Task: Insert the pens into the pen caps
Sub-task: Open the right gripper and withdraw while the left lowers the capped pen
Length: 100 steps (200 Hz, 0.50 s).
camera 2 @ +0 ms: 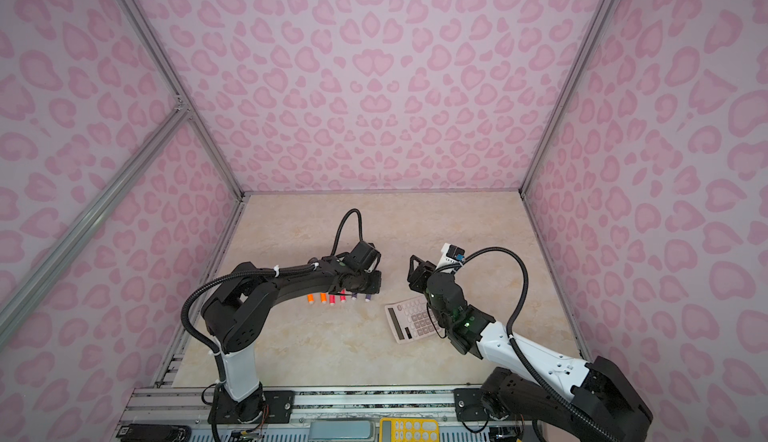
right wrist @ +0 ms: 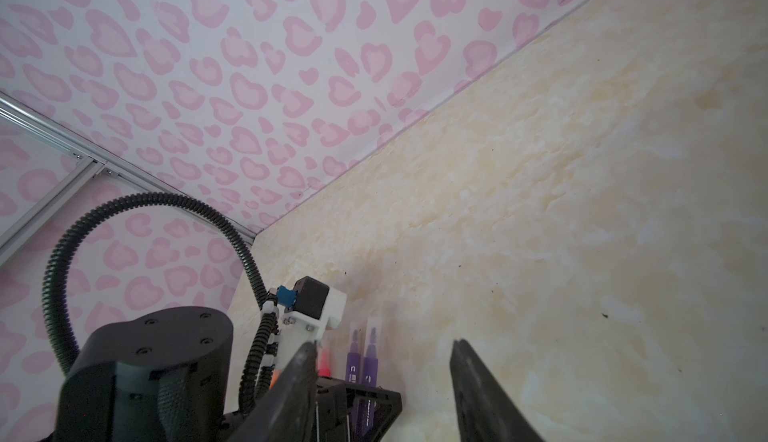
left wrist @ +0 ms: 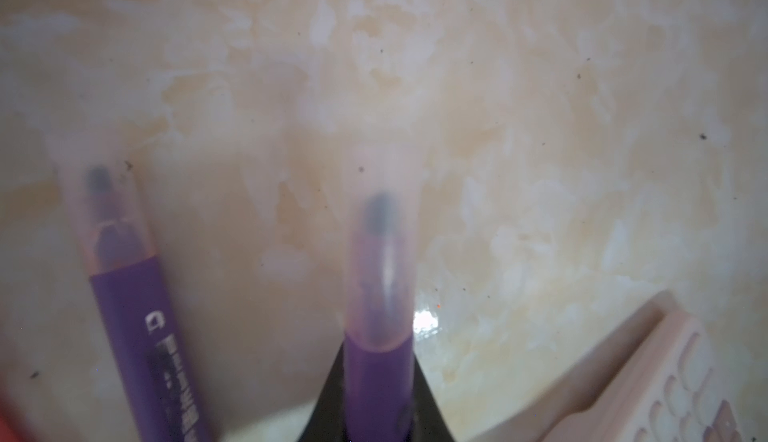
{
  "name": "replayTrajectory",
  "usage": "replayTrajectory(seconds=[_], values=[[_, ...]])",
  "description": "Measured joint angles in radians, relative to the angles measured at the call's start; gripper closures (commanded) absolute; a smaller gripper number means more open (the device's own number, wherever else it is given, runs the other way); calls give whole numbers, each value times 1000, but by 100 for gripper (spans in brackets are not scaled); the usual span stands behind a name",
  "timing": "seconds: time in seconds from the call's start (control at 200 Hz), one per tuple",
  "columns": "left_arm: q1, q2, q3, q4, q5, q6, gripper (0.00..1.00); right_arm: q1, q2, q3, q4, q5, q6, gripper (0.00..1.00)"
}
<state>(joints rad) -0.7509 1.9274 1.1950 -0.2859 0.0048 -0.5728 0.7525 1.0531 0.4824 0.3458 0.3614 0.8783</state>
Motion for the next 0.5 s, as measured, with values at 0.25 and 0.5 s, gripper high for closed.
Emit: replayTrajectory(seconds=[0.25,0.5], values=[[-2,30,58,-86,-68,11,96,-2,18,7,-1,-22,0,48],[-2,60,108,-143,-136,32,85,-6,25,12,-1,-29,0,48]])
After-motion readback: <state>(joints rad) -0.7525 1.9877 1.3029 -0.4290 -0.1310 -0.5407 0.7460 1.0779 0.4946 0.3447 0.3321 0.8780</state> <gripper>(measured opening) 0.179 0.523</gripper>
